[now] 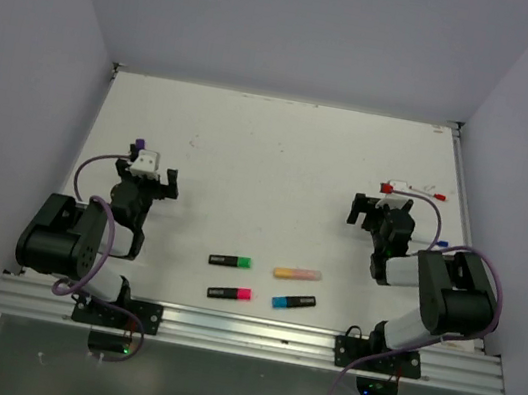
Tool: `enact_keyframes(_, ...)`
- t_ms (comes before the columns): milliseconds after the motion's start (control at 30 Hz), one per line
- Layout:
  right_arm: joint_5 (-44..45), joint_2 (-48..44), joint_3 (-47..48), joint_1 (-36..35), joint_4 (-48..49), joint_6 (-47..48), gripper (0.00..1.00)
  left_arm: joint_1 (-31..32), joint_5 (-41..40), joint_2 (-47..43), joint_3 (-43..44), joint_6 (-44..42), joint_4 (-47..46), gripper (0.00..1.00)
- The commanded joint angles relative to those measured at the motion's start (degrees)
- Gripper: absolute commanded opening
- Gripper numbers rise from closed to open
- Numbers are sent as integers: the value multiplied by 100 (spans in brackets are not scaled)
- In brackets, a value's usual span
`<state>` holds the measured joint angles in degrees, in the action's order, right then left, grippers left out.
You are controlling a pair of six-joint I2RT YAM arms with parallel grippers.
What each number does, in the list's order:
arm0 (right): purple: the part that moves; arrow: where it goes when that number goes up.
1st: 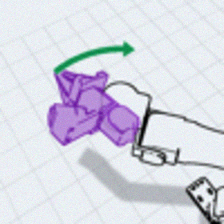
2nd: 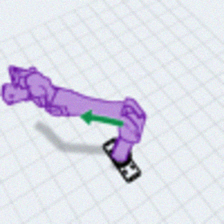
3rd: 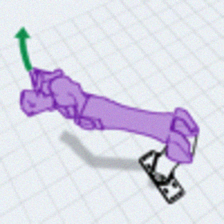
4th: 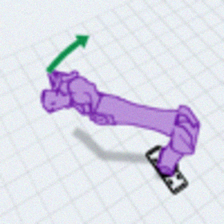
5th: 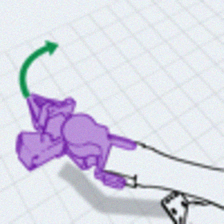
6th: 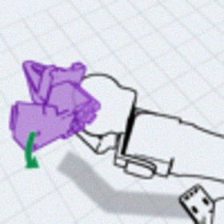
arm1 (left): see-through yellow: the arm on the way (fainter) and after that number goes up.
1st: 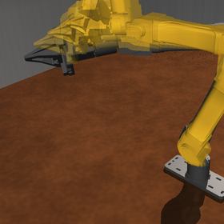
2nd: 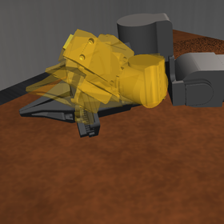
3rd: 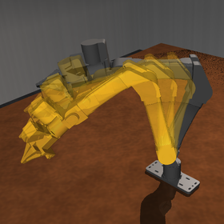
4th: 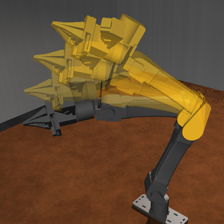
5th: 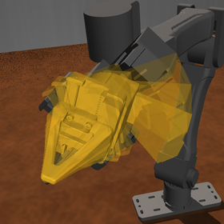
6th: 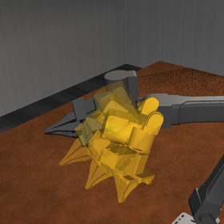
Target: Open the pen caps
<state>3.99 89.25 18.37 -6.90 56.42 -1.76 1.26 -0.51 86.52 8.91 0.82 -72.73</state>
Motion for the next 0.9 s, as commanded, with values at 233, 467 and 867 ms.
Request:
enact_keyframes(233,927,-548,263,-101,-271,18,99,128,-883,-397,549,-267,564,100)
enact_keyframes(467,2026,-1428,1790,-145,-4279,-1219,99,446,-2533,-654,2027,1014,3545,100)
enact_keyframes(867,2028,-875,3164,-75,-6838,-2178,99,463,-1504,-584,4027,2825,6361,100)
